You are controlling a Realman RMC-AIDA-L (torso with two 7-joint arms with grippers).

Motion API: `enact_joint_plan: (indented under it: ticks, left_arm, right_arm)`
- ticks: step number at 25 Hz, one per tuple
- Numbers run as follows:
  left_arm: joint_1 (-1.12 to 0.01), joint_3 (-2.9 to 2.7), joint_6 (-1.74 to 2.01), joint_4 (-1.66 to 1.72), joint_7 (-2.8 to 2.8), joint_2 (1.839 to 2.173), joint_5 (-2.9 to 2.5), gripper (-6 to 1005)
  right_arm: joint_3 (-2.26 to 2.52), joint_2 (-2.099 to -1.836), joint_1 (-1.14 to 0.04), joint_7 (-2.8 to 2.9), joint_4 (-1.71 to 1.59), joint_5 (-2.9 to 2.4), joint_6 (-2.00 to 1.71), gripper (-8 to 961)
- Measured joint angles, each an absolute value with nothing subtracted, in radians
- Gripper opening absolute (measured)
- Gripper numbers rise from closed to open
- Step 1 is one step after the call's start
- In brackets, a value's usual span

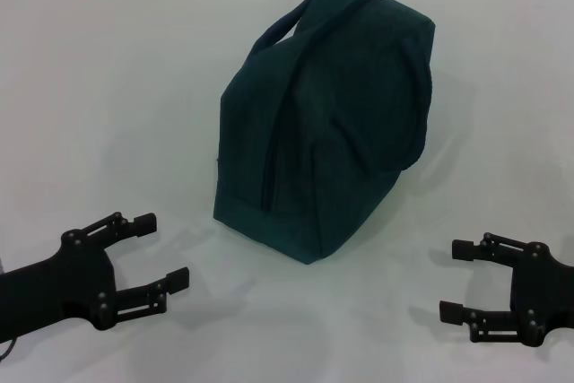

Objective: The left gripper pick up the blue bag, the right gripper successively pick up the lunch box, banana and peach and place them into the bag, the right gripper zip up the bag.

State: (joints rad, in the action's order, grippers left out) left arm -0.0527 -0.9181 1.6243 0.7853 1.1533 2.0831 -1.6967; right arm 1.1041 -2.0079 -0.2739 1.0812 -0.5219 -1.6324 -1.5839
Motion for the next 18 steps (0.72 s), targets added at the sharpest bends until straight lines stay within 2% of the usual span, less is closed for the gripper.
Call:
enact_joint_plan:
  ticks: [18]
  left_arm:
    - [-0.055,-0.917,1.650,0.791,1.146,2.083,-1.687,895]
  right_arm:
    - [1.103,-2.008,-0.274,1.068,-0.520,-1.622,-1.589,869]
